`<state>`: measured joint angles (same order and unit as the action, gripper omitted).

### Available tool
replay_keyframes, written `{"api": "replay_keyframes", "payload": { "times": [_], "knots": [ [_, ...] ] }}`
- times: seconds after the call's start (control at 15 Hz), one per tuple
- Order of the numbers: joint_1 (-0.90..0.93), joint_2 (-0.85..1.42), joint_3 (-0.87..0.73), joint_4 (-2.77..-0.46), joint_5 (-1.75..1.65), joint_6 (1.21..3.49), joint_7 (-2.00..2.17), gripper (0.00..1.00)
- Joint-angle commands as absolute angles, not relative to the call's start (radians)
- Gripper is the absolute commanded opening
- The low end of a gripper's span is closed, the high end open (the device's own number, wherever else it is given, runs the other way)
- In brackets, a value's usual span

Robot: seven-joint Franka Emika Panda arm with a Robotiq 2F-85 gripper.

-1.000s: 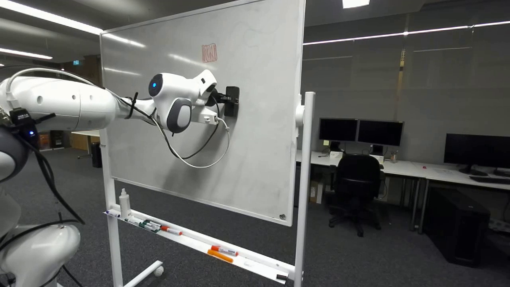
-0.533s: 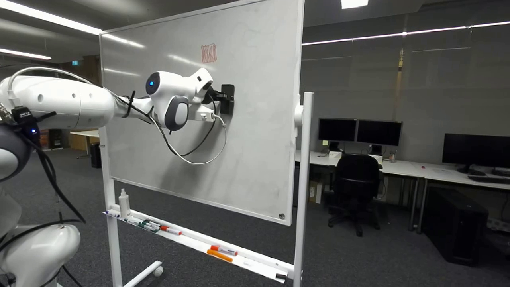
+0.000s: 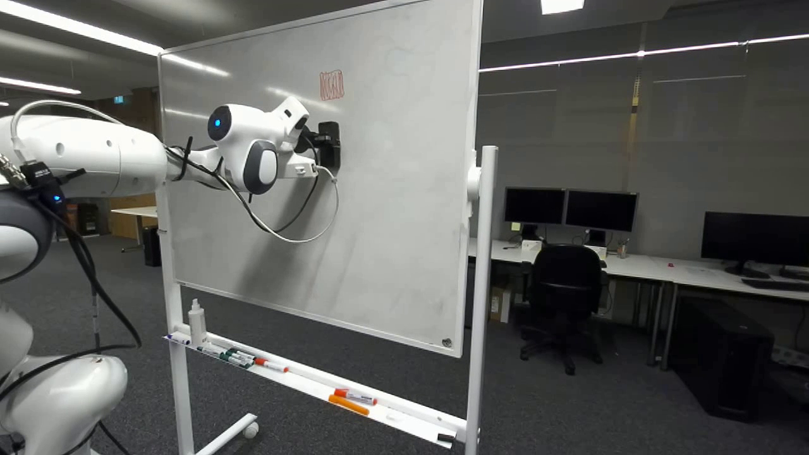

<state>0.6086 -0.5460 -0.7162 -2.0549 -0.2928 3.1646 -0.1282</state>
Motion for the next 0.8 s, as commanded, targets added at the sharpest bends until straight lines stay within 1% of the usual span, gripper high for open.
{"api": "replay_keyframes", "payload": {
  "times": [0.0,0.33,0.73],
  "knots": [
    [0.652,-0.518,-0.662,-2.067,-0.321,3.162,-0.148,0.3],
    [0.646,-0.523,-0.62,-2.068,-0.351,3.164,-0.154,0.3],
    [0.622,-0.503,-0.66,-2.054,-0.336,3.19,-0.139,0.3]
  ]
}}
